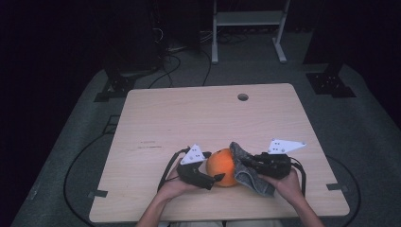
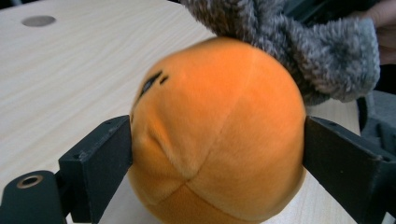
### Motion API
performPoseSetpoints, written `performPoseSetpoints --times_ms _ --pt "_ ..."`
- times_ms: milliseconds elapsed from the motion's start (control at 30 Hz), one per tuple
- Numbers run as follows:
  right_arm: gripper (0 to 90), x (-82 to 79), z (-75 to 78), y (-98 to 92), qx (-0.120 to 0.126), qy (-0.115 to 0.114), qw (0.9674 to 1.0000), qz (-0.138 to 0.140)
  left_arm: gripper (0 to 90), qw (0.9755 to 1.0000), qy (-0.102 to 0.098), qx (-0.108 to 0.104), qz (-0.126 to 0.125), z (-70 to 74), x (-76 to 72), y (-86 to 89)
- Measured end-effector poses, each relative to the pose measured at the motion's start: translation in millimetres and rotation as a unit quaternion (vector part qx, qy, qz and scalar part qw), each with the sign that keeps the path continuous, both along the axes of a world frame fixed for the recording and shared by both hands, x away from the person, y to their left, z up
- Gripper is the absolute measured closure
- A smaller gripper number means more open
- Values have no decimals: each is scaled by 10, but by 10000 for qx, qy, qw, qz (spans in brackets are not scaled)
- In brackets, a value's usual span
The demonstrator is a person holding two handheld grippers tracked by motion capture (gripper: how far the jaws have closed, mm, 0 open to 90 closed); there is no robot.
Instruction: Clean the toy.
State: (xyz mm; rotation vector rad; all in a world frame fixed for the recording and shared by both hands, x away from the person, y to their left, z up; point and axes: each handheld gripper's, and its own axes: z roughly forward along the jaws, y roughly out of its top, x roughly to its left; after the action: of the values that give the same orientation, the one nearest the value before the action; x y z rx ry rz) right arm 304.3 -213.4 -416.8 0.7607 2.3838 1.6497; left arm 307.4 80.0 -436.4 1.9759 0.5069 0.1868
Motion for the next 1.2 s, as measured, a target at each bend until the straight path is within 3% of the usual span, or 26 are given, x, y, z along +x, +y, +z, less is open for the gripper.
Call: performPoseSetpoints --times_ms 100,233,300,400,500,667,733,867,933,1000,1100,1200 --pt "808 23 -12 -28 -26 4 10000 -43 122 9999 -88 -12 -87 -52 -3 -7" --pt "808 48 -38 -80 26 50 9998 -180 287 9996 -276 -26 -42 -24 -53 -16" --pt "808 40 -30 -89 55 41 9997 -226 336 9996 -283 46 10 48 -76 -22" --pt "809 9 47 -73 110 10 9997 -201 363 9987 -345 345 147 168 -106 -28" --pt "809 -44 131 -22 434 -34 9991 -3 365 9980 -322 486 230 240 -122 -37" --pt "808 -57 92 100 164 -128 9998 69 348 9991 -178 383 -10 259 -151 -40" --pt "808 -23 44 67 156 -24 9999 36 316 9995 -89 287 -140 262 -144 -33" --pt "808 8 2 -3 11 -21 9999 -154 215 9994 -189 4 -281 232 -115 10" --pt "808 36 -13 -41 56 25 9997 -236 138 9997 -127 178 -138 155 -72 -9" --pt "808 52 -35 -70 82 53 9995 -284 101 9990 -42 406 -157 39 -28 -48" --pt "808 48 -49 -83 44 38 9994 -327 203 9995 -194 223 -108 -10 -49 -52" --pt "808 53 -20 -112 134 62 9993 -346 321 9996 -170 240 -50 62 -62 -15"
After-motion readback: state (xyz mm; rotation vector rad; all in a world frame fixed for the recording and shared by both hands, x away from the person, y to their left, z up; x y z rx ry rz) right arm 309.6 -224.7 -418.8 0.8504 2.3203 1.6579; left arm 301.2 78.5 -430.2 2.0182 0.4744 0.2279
